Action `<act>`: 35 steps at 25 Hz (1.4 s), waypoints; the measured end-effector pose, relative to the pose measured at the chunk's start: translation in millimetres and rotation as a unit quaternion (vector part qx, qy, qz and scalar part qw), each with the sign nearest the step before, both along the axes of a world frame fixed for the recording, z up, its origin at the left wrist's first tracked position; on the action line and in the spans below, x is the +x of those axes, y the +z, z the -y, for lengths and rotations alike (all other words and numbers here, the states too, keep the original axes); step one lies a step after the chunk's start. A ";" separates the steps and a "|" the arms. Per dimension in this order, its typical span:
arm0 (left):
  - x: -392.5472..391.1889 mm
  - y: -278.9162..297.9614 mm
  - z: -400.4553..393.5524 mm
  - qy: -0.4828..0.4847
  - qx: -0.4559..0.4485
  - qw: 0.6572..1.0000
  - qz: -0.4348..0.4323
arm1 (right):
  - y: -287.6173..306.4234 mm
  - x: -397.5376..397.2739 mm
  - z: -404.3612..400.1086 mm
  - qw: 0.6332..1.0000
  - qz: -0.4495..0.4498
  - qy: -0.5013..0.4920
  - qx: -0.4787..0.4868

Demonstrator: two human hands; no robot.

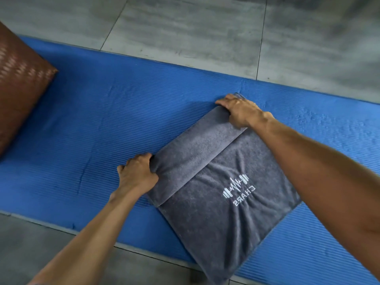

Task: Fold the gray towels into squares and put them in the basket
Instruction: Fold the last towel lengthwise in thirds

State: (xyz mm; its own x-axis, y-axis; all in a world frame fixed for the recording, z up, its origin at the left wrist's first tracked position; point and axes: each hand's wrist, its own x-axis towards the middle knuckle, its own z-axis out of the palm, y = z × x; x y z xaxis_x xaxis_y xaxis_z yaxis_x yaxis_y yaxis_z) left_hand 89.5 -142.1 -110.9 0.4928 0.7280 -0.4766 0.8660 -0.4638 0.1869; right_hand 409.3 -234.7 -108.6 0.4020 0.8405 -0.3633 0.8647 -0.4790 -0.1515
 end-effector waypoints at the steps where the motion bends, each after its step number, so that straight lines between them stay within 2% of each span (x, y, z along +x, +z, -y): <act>1: -1.4 0.2 -1.2 0.004 -0.007 1.000 0.004 | 1.3 0.7 -1.8 1.000 -0.001 -0.021 0.012; 7: -10.1 10.2 -13.2 0.042 0.013 0.991 0.125 | 11.1 14.2 16.2 0.983 -0.022 -0.118 0.141; 10: -12.7 22.1 -13.9 -0.002 0.055 0.979 0.195 | 22.1 22.5 36.3 0.969 -0.050 -0.139 0.200; 12: -15.2 30.3 -8.7 -0.033 0.053 0.969 0.239 | 27.8 24.3 52.7 0.964 -0.055 -0.140 0.219; 18: -32.7 35.8 17.9 -0.139 0.039 0.950 0.275 | 30.7 8.3 118.5 0.960 -0.010 -0.145 0.237; 22: -42.5 25.2 43.9 -0.275 0.076 0.929 0.235 | 23.0 -10.3 165.3 0.969 0.003 -0.131 0.210; 25: -54.8 11.6 66.5 -0.365 0.098 0.916 0.137 | 10.8 -22.3 193.2 0.979 0.025 -0.136 0.149; 28: -63.7 4.2 75.0 -0.403 0.065 0.912 0.044 | 1.3 -33.3 206.1 0.984 0.026 -0.164 0.069; 30: -56.5 11.3 74.1 -0.311 -0.008 0.948 0.066 | 3.5 -37.3 201.6 0.979 0.037 -0.182 0.083; 32: -47.0 11.3 71.1 -0.178 -0.005 0.974 0.143 | 6.3 -40.6 191.3 0.975 0.059 -0.174 0.124; 33: -43.3 7.8 67.8 -0.134 0.022 0.980 0.147 | 6.8 -42.3 185.8 0.977 0.054 -0.162 0.130; 35: -37.9 2.3 59.5 -0.072 0.000 0.995 0.075 | 5.1 -47.2 175.9 0.988 0.013 -0.128 0.090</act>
